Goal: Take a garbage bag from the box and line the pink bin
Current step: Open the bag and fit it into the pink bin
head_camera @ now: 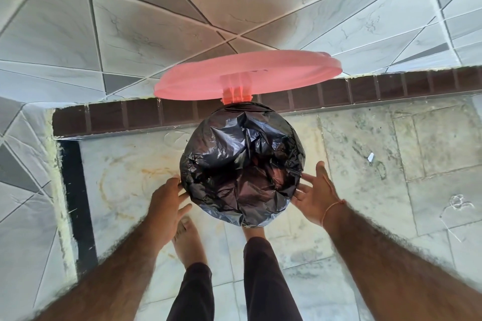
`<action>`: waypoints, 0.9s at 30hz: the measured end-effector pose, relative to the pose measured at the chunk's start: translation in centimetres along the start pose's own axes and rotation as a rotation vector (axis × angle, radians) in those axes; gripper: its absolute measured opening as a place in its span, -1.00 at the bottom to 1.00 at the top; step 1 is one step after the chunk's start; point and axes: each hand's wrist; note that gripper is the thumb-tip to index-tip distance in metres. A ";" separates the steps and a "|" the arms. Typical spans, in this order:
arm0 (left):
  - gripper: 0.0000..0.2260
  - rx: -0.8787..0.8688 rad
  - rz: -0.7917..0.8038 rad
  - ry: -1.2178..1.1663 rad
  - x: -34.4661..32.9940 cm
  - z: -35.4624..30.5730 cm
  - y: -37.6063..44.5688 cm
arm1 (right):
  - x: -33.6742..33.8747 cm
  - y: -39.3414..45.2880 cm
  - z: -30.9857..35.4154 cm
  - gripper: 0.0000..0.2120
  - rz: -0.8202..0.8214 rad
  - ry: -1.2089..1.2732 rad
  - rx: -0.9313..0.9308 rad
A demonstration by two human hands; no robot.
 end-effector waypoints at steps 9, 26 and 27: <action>-0.88 -0.227 0.025 -0.092 0.7 -8.5 -1.7 | -1.6 -2.9 6.2 -0.39 -0.018 -0.266 0.283; -0.95 -0.216 0.002 -0.057 -0.7 -9.0 -2.7 | -5.2 -6.6 9.0 -0.78 -0.002 -0.462 0.422; -0.93 -0.208 -0.021 -0.075 -0.9 -8.1 -2.6 | -4.8 -6.1 7.9 -0.86 0.005 -0.419 0.431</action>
Point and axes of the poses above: each hand's wrist, its own y-axis towards the middle knuckle, its own x-axis out of the back of the hand, z = x × y, and after that the axes turned 7 degrees about z, right-handed
